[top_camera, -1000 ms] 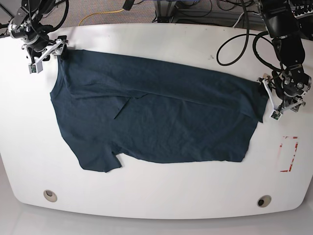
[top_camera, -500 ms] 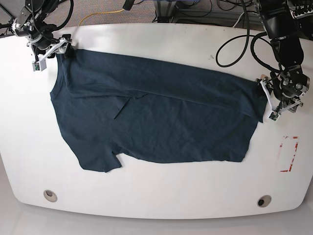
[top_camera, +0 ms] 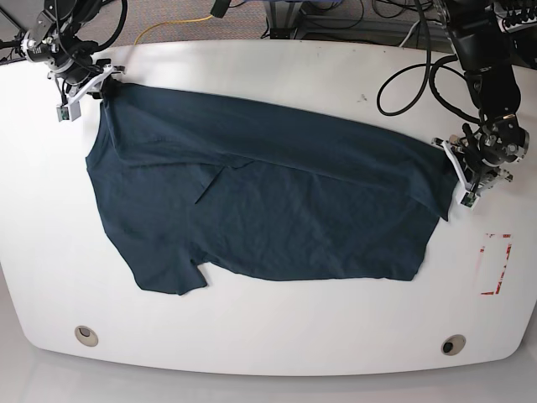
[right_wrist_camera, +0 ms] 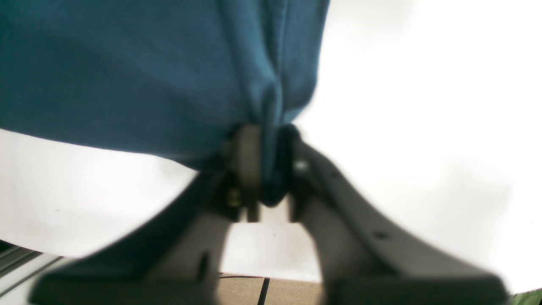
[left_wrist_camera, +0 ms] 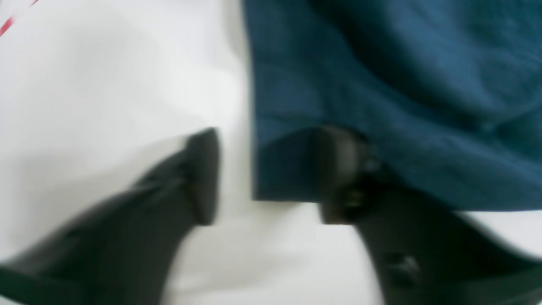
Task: Fold the T-shirt properly
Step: 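Pull the held shirt edge back toward the robot with both grippers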
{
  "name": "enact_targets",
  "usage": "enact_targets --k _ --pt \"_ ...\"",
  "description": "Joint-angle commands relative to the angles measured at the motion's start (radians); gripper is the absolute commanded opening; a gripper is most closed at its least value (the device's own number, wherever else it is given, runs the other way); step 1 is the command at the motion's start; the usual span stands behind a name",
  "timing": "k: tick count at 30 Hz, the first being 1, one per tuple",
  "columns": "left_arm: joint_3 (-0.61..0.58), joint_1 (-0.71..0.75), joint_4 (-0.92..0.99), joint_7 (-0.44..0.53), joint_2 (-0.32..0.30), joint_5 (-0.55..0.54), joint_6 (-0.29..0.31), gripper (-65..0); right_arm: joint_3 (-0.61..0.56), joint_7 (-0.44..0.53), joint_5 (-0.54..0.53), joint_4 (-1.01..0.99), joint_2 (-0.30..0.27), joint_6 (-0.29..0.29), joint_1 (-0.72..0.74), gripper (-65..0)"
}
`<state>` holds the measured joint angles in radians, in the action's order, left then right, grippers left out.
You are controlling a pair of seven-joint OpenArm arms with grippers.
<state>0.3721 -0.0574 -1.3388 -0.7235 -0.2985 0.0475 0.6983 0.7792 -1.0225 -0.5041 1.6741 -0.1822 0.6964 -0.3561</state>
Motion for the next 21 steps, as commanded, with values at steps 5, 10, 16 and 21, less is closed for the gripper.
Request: enact_targets --k 5,10,16,21 --pt "0.006 0.043 -0.015 -0.091 -0.014 0.038 0.000 -63.2 0.007 0.009 -0.012 0.022 -0.021 0.002 -0.011 -61.0" --pt "0.078 0.140 -0.135 -0.121 -0.012 0.038 0.000 -61.2 0.007 0.009 -0.018 0.022 -0.026 0.002 -0.036 -61.0" --pt "0.120 0.259 -0.253 -0.167 -0.008 0.035 0.000 -59.9 0.007 0.009 -0.020 0.024 -0.026 0.002 -0.068 -61.0" --pt "0.173 0.376 -0.353 -0.186 0.032 0.035 0.000 -56.9 0.007 0.009 -0.014 0.057 -0.027 0.002 -0.096 -61.0"
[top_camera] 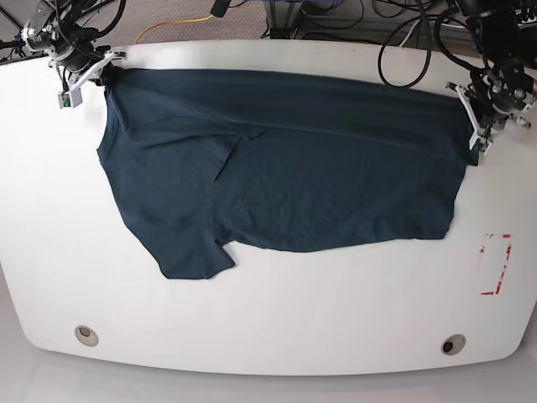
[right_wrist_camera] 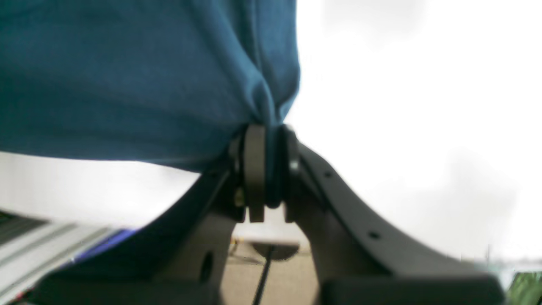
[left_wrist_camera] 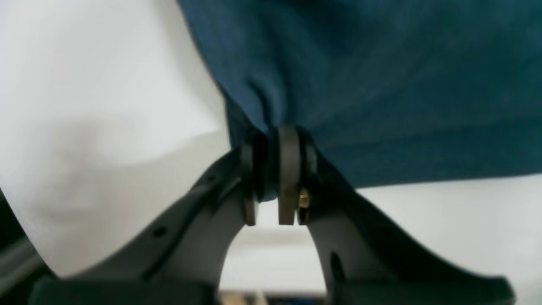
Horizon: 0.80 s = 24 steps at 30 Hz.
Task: Fold the T-shirt properly
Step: 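Pull the held shirt edge back toward the robot with both grippers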
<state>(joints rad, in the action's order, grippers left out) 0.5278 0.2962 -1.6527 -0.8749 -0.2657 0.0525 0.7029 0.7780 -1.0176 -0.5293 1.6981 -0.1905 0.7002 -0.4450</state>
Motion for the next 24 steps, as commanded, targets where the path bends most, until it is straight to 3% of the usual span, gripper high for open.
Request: enact_targets --k 1,9,20,21,24 --pt "0.021 0.038 -0.051 -0.034 0.001 0.030 -0.005 -56.5 0.008 0.004 0.011 0.041 -0.019 -0.002 -0.018 -61.0" --pt "0.028 0.143 -0.088 -0.036 0.004 0.030 -0.005 -55.0 0.008 0.004 0.011 0.110 -0.019 -0.002 -0.076 -60.9" --pt "0.022 0.168 -0.086 -0.036 0.001 0.030 -0.005 -54.2 0.008 0.003 0.011 0.109 -0.031 -0.002 -0.099 -60.1" --pt "0.021 0.168 -0.088 -0.036 0.001 0.030 -0.005 -52.8 0.008 0.003 0.011 0.109 -0.031 -0.002 -0.099 -58.2" --pt "0.021 0.168 -0.090 -0.036 0.001 0.030 -0.005 -41.1 0.010 0.003 0.005 0.112 -0.031 -0.002 -0.102 -44.2"
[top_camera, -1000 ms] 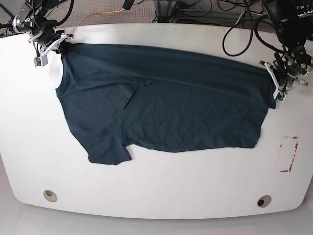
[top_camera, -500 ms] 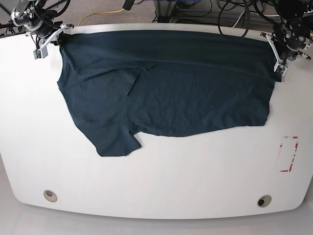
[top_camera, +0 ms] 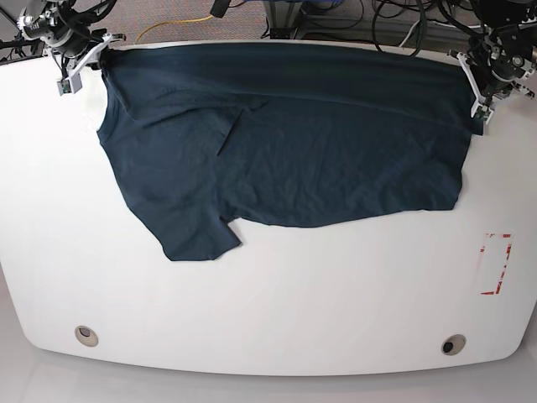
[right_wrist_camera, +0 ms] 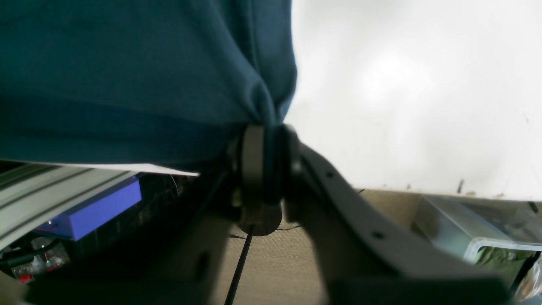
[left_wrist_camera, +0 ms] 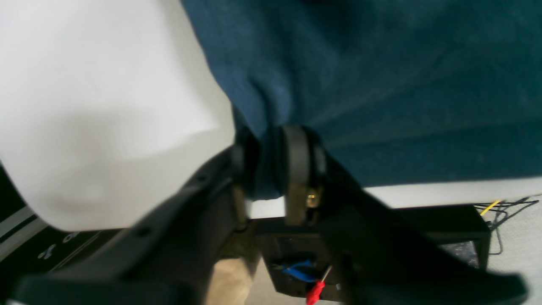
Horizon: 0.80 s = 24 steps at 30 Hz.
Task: Fold the T-shirt properly
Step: 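Pull the held shirt edge back toward the robot with both grippers, then release the shirt edge and move both grippers to the shirt's hem side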
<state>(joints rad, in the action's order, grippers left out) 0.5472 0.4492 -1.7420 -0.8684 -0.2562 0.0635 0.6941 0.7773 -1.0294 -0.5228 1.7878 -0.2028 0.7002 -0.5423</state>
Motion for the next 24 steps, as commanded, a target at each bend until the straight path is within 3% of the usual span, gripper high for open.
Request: enact_targets --k 1,4,6,13,20,24 --pt "0.001 0.013 -0.008 -0.042 -0.009 0.019 0.004 -34.6 0.012 0.014 -0.001 0.028 -0.019 -0.002 -0.005 -35.7" --pt "0.006 0.012 -0.051 -0.042 -0.007 0.017 0.004 -19.9 0.018 0.016 -0.001 0.050 -0.017 -0.002 -0.005 -18.1" --pt "0.006 0.012 -0.079 -0.042 -0.007 0.017 0.004 -14.4 0.018 0.016 -0.001 0.074 -0.016 -0.002 -0.005 -12.8" --pt "0.000 -0.025 -0.167 -0.045 -0.007 0.017 0.004 -14.0 0.018 0.016 -0.003 0.146 -0.011 -0.002 0.017 -16.2" --pt "0.009 -0.128 -0.214 -0.188 -0.012 0.017 0.004 -14.2 0.018 0.014 0.005 0.157 -0.019 -0.002 0.080 -16.2" --pt "0.007 -0.169 -0.214 -0.202 -0.033 0.020 0.004 -18.2 0.020 -0.035 0.005 0.157 -0.051 -0.002 0.106 -16.2"
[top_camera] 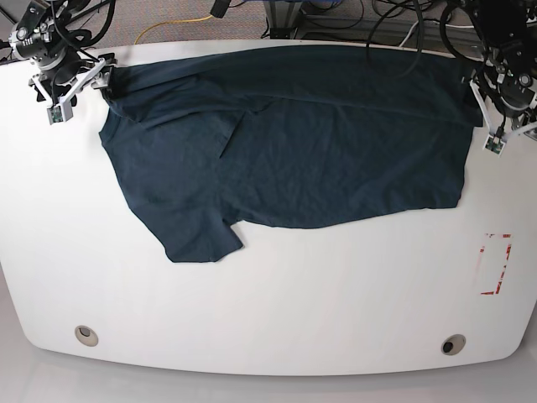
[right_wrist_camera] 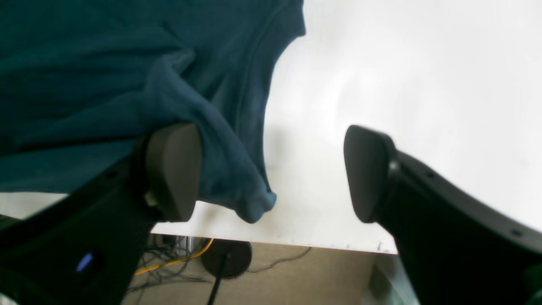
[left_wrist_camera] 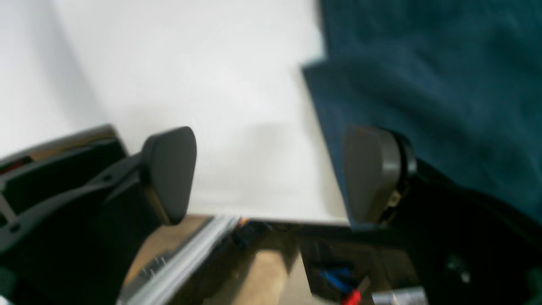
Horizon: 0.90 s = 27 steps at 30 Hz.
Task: Fold the T-shirt properly
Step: 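Release the shirt edge and move both grippers to the shirt's hem side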
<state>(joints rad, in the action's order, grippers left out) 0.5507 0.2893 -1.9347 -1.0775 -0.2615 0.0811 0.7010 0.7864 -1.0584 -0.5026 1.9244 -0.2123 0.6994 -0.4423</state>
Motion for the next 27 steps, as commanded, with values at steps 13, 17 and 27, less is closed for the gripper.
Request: enact_targets --k 13,17,27 --pt "-0.053 -0.058 -0.012 0.007 -0.029 0.006 -0.003 -19.2 0.072 -0.041 -0.023 0.019 -0.017 -0.001 -0.020 -16.2" --pt "-0.068 -0.068 0.013 0.009 -0.023 0.004 -0.003 -19.2 0.069 -0.046 -0.015 0.016 -0.003 -0.001 0.040 -16.2" --pt "-0.091 -0.184 0.117 0.009 -0.023 0.009 -0.003 -19.6 -0.083 -0.044 0.015 -0.135 -0.046 -0.001 0.247 -16.2"
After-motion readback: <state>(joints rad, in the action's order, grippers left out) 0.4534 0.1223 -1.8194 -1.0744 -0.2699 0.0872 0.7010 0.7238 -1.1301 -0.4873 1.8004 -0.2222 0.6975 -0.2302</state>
